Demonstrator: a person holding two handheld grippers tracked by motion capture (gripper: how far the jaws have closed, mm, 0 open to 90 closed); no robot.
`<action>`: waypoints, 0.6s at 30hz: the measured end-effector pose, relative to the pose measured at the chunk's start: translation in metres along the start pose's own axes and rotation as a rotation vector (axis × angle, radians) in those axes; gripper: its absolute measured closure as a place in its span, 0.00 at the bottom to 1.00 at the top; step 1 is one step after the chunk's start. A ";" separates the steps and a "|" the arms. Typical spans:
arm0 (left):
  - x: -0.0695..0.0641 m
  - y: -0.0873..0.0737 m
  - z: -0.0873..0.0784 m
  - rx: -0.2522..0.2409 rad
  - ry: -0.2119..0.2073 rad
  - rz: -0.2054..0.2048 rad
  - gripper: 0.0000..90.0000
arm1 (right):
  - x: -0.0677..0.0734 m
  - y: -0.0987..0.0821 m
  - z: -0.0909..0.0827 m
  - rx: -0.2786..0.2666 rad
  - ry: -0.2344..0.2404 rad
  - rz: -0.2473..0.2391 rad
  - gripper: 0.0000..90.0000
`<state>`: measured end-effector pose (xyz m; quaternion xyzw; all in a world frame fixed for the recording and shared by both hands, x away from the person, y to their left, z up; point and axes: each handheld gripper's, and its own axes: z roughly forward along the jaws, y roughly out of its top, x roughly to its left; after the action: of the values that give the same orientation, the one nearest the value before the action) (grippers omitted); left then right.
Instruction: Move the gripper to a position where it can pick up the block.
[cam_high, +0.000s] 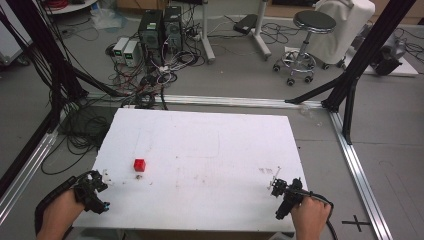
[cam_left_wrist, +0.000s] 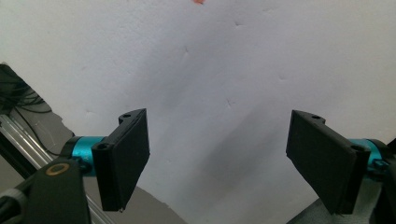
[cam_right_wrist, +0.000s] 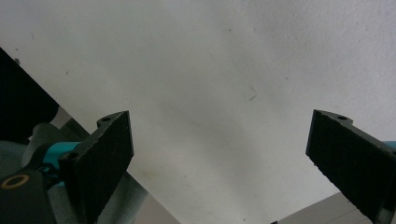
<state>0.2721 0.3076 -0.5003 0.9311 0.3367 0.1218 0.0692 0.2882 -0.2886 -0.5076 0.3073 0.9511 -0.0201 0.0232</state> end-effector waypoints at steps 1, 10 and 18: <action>0.000 0.000 0.000 0.000 0.000 0.000 0.24 | 0.000 0.000 0.000 0.000 0.000 0.000 0.07; 0.000 0.000 0.000 -0.003 0.000 0.001 0.24 | 0.000 0.000 -0.002 -0.012 0.000 -0.007 0.07; 0.003 -0.003 0.000 -0.001 0.004 -0.012 0.24 | 0.004 0.005 0.000 -0.011 -0.005 -0.022 0.07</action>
<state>0.2719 0.3118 -0.5004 0.9289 0.3422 0.1235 0.0695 0.2880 -0.2827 -0.5076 0.2965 0.9545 -0.0160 0.0270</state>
